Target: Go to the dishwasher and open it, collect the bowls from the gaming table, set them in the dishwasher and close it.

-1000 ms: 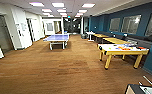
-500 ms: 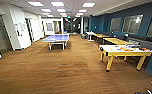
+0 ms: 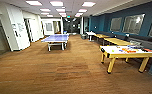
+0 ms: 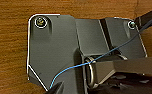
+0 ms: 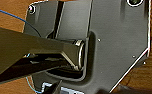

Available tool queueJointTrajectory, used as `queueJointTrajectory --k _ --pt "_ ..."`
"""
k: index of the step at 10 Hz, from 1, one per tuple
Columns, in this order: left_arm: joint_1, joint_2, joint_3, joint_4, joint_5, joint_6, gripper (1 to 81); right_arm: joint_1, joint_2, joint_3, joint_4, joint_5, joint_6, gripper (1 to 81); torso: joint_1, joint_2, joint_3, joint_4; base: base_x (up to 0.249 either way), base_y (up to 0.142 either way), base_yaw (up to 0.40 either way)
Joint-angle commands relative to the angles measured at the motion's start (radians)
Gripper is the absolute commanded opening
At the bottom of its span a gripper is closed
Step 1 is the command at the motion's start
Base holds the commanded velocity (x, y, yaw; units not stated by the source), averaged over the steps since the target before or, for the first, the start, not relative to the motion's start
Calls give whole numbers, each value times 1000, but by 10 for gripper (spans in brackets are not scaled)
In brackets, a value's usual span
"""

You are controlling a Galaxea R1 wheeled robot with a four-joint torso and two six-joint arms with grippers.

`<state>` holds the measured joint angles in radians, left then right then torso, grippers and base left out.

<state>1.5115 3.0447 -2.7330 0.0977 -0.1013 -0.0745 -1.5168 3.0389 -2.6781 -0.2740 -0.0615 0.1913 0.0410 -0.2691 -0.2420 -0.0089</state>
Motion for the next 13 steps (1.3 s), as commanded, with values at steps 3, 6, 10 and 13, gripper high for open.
queueJointTrajectory --k 3,6,10,13 --pt "-50 2 -1 4 48 7 811 51 2 3 3 -50 2 811 0 0 0 0 237 0 0" --pt "-50 2 -1 2 46 7 811 56 5 3 3 -52 4 811 0 0 0 0 237 0 0" --pt "-49 4 1 1 45 7 811 59 4 3 7 -63 5 811 0 0 0 0 234 0 0" --pt "-49 5 -1 7 46 7 811 60 5 3 6 -63 5 811 0 0 0 0 224 0 0"
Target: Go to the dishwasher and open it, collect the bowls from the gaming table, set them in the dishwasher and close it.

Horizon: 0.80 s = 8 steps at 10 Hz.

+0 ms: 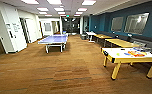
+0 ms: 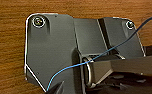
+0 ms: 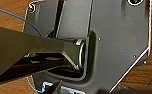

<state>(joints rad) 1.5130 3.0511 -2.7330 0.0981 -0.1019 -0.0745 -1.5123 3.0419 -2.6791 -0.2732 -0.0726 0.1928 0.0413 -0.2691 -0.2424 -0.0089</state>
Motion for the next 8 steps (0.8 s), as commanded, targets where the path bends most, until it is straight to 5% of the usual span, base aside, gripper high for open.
queueJointTrajectory --k 1,8 --pt "-50 -1 -1 6 47 7 811 56 1 4 9 -52 1 811 0 0 0 0 225 0 0" --pt "-49 2 -1 3 47 7 811 50 10 -37 58 -46 -13 811 0 0 0 0 212 0 0"
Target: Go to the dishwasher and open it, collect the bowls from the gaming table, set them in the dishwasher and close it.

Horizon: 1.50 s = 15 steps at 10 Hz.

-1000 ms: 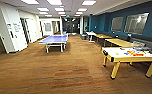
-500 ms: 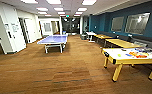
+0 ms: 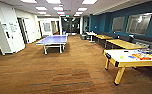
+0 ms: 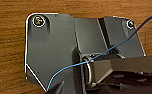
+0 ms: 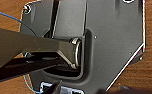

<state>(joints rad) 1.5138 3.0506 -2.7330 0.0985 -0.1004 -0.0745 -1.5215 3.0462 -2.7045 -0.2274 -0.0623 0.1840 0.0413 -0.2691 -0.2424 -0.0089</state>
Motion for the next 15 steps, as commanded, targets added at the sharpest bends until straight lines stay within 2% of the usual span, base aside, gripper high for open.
queueJointTrajectory --k 1,15 --pt "-50 4 -1 1 47 7 811 63 7 -21 13 -57 -5 811 0 0 0 0 210 0 0" --pt "-37 4 -1 -3 47 7 811 48 29 -34 8 -59 -6 811 0 0 0 0 206 0 0"
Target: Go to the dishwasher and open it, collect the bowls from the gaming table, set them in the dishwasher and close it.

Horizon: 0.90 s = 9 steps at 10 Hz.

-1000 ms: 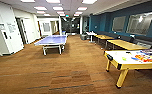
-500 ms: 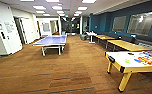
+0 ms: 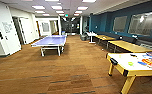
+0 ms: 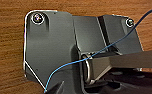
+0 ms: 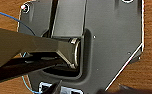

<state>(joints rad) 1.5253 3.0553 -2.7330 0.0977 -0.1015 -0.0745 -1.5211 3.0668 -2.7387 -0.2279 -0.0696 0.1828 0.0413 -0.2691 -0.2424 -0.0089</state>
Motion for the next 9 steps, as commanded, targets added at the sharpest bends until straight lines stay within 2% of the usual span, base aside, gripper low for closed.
queueJointTrajectory --k 1,6,9 --pt "-49 -2 -1 -3 48 7 811 48 9 5 9 -52 -5 811 0 0 0 0 203 0 0" --pt "-53 -1 -1 -3 48 7 811 52 9 4 9 -50 -5 811 0 0 0 0 195 0 0" --pt "-53 1 -1 2 48 7 811 54 9 5 9 -52 -5 811 2 1 0 0 66 0 0"
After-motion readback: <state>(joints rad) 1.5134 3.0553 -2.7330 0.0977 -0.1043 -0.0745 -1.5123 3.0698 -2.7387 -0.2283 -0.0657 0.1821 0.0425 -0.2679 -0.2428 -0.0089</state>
